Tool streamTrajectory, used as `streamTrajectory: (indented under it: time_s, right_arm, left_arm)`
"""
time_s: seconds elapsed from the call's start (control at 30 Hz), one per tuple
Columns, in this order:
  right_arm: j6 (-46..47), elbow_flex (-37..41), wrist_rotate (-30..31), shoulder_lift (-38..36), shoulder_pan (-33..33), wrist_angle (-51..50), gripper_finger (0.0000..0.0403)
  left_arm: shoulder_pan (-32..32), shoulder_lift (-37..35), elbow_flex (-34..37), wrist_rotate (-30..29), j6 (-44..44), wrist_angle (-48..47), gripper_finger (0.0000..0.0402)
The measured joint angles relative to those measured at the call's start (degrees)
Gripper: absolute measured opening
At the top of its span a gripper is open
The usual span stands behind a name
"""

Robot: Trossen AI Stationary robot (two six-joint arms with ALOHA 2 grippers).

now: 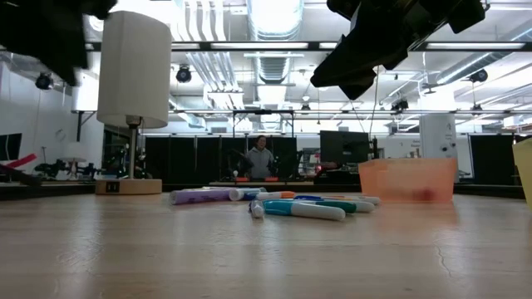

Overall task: Pick & Place Markers
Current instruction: Put the purple marker pen into the transparent bin

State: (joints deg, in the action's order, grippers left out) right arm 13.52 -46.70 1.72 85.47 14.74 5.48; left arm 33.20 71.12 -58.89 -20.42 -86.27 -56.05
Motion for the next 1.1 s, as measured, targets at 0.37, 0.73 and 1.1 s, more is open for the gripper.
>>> streamTrajectory:
  time_s: [0.37, 0.73, 1.1]
  right_arm:
    - [0.0, 0.0, 0.0, 0.0, 0.0, -0.1, 0.0057]
    - [-0.5, 0.0, 0.0, 0.0, 0.0, -0.1, 0.0057]
    - [-0.4, 0.0, 0.0, 0.0, 0.0, -0.1, 0.0057]
  left_arm:
    - [-19.4, 2.2, 0.1, 6.7, 25.7, 6.2, 0.0156]
    - [-28.1, 6.8, 0.1, 8.0, 37.8, 13.3, 0.0156]
    - [-34.2, 18.6, 0.1, 10.5, 44.8, 18.2, 0.0156]
